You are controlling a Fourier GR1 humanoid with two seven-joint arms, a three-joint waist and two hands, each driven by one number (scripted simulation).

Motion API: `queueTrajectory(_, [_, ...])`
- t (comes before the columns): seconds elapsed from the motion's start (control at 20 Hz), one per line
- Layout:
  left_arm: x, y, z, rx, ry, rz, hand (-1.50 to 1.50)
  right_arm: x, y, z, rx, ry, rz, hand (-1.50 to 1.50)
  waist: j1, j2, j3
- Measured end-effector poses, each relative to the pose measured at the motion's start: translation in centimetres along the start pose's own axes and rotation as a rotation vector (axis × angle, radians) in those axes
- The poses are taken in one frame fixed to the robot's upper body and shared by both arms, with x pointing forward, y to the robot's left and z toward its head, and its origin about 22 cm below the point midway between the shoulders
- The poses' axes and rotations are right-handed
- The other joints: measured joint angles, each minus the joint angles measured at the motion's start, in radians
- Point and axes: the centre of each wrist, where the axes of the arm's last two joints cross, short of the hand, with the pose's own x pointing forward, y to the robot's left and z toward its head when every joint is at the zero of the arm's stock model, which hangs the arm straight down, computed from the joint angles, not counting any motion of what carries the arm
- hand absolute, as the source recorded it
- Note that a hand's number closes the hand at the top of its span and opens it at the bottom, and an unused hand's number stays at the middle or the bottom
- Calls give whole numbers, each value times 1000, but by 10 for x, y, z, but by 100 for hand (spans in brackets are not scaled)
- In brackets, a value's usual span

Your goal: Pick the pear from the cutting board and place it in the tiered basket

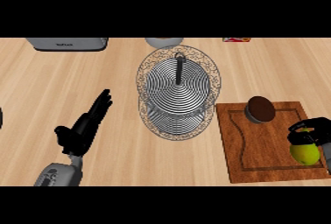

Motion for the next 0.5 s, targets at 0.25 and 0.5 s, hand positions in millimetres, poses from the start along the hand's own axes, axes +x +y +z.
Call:
queueTrajectory(0.25, [-8, 6, 10, 30, 16, 0, 0, -27, 28, 36, -112, -192, 182, 150, -27, -10, 5])
queueTrajectory(0.5, [-6, 12, 11, 46, 19, -3, 0, -62, 47, 81, -236, -343, 311, 150, -45, -10, 8])
